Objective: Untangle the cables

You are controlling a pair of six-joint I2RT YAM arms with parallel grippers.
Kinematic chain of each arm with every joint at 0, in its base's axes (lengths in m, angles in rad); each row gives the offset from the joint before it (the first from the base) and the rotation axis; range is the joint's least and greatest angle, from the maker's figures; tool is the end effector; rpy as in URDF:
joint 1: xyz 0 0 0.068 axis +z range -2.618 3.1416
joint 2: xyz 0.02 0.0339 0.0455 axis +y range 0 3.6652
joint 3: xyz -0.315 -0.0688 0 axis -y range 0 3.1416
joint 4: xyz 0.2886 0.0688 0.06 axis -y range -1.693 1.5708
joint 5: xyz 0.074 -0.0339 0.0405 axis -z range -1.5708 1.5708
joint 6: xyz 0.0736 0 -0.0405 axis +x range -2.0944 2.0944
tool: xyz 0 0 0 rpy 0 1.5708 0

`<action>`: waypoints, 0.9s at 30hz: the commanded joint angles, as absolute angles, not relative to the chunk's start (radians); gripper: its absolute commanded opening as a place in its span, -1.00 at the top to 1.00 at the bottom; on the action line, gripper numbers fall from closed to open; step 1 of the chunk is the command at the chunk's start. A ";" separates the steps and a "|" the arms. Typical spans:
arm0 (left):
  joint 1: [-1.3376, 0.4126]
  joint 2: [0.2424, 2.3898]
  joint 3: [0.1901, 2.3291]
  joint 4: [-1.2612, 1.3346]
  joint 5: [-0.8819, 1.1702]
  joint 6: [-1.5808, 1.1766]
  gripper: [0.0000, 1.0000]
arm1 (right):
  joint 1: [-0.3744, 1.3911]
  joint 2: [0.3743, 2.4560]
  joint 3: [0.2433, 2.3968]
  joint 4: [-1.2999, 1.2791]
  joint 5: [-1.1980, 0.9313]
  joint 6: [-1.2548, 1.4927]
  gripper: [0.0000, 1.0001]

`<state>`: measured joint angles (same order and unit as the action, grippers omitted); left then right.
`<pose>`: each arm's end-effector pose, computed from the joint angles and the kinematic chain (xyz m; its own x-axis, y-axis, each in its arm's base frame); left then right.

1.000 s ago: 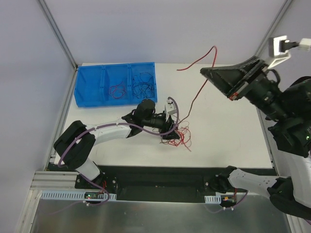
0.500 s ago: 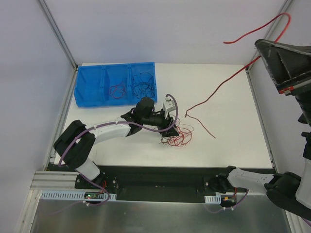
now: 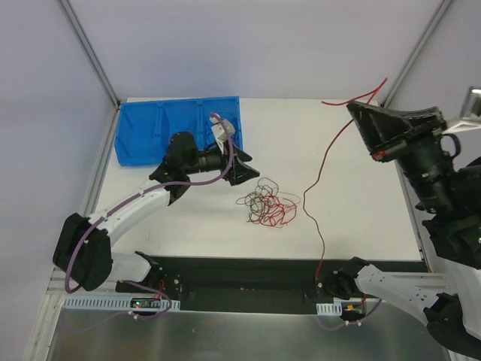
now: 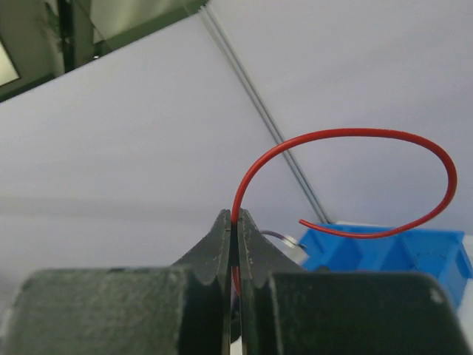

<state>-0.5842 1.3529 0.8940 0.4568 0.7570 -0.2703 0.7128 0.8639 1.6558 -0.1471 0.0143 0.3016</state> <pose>0.2764 -0.2433 0.3467 -0.2617 -0.0597 -0.9633 0.9379 0.2196 -0.2684 0.0714 0.0603 0.6893 0.2425 0.6022 -0.7606 -0.7512 0.6127 0.2456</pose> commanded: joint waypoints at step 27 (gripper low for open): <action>-0.776 1.273 0.834 0.793 1.032 -0.360 -0.25 | 0.709 0.802 1.143 0.060 -0.160 0.657 0.99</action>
<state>-0.7605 1.2423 0.8131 0.7296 0.9810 -0.3382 0.7120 0.8227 1.1435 -0.0387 -0.1314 0.6224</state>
